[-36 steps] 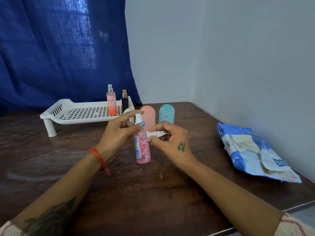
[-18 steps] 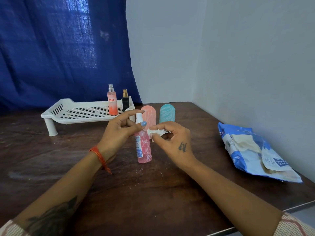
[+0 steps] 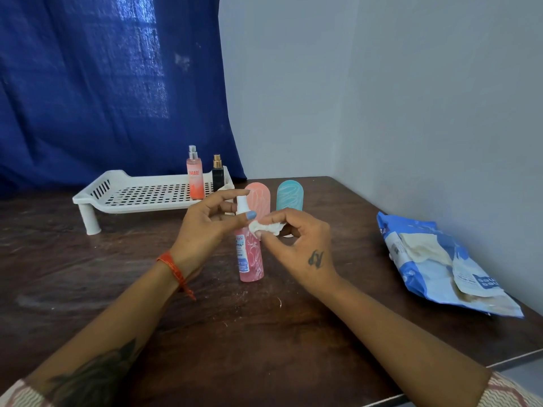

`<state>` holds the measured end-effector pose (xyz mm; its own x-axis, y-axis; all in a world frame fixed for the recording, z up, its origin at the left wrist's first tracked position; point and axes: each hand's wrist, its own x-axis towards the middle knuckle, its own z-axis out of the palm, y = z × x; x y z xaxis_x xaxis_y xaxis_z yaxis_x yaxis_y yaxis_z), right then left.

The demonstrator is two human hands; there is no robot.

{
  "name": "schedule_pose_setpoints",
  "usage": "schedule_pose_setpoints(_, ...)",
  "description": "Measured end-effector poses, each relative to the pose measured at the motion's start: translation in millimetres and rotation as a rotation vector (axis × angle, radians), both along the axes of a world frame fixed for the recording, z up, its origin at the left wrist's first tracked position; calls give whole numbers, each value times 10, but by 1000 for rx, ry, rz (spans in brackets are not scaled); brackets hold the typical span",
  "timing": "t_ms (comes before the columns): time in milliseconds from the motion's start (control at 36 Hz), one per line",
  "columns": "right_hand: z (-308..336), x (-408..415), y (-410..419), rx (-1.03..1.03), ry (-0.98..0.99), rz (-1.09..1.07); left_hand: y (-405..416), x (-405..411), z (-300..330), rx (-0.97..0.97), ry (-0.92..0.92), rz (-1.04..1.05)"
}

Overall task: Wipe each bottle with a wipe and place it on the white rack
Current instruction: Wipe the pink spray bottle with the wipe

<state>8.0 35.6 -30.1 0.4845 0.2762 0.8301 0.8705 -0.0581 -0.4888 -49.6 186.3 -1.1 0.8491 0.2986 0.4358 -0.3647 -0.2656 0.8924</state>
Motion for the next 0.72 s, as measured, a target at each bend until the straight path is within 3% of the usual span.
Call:
schedule_pose_setpoints(444,7,-4,-21,-3,-110,-5,-6,-18,-7,4,6,-38)
schedule_pose_setpoints(722,-16,23,-11,-9,-71,-84,5,-23,2,21,-3,-17)
